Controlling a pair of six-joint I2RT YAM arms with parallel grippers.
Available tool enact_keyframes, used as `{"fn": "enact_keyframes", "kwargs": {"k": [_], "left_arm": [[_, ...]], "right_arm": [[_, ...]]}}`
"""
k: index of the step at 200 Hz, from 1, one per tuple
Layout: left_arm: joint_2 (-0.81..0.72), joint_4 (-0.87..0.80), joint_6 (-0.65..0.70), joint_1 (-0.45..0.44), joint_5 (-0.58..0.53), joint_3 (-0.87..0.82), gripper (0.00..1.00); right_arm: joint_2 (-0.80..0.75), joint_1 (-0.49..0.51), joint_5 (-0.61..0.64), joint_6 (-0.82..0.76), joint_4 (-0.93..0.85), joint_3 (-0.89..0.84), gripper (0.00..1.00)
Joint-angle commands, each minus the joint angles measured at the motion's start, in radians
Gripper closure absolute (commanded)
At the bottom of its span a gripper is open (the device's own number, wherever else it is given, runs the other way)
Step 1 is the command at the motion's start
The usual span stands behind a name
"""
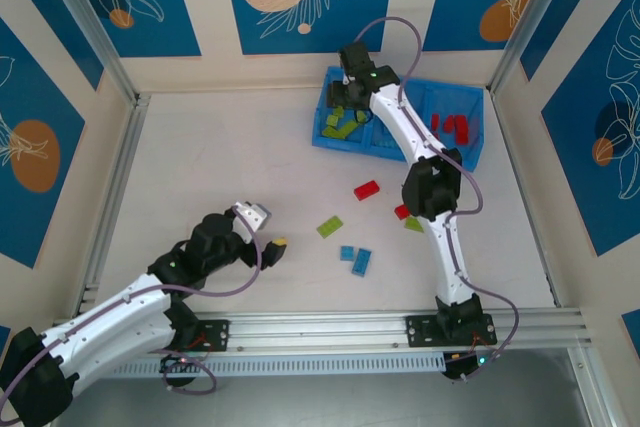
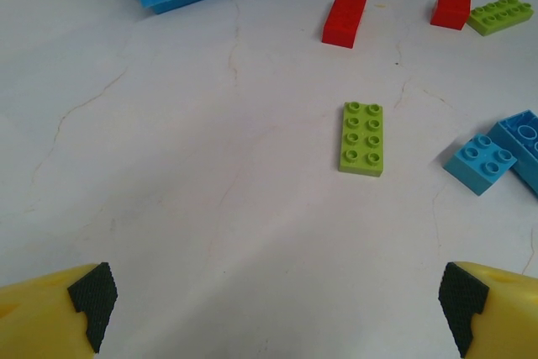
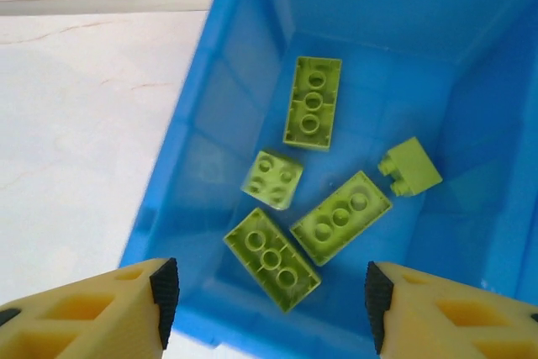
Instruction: Sort the legos into containers by color
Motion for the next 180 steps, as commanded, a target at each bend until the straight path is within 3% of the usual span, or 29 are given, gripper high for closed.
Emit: {"fn": "enact_keyframes", "kwargs": {"k": [1,44,76,97,112,147,180], "left_arm": [[-0.003,0.025,0.015,-0.007,0.009,-0.007,0.0],[-0.013,0.029,0.009,-0.01,0.026,-0.008,0.0],[-0.01,0.032,0.007,-0.009,0.031,-0.01,0.0],[-0.007,0.035,0.006,-0.009,0.036,-0.01,0.0],[-0.005,0.037,0.005,-0.008,0.038,-0.009,0.0],[-0.004,0.038,0.004,-0.009,0.039,-0.008,0.0],[-0.003,0.038,0.006,-0.009,0.038,-0.01,0.0]], "right_arm": [[-0.293,0.016,-0.028,0.058,0.054,-0.279,0.36],[-0.851,0.021,-0.033,0.242,0.414,-1.077,0.24],[-1.125,-0.006,0.095,0.377,0.333,-1.413,0.16],[-1.248,-0.068,0.093,0.458,0.261,-1.586,0.14],[-1.306,-0.124,0.079,0.49,0.258,-1.692,0.08],[-1.321,-0.3,-0.04,0.485,0.288,-1.806,0.05],[-1.178,-0.314,-0.169,0.357,0.398,-1.791,0.03]]}}
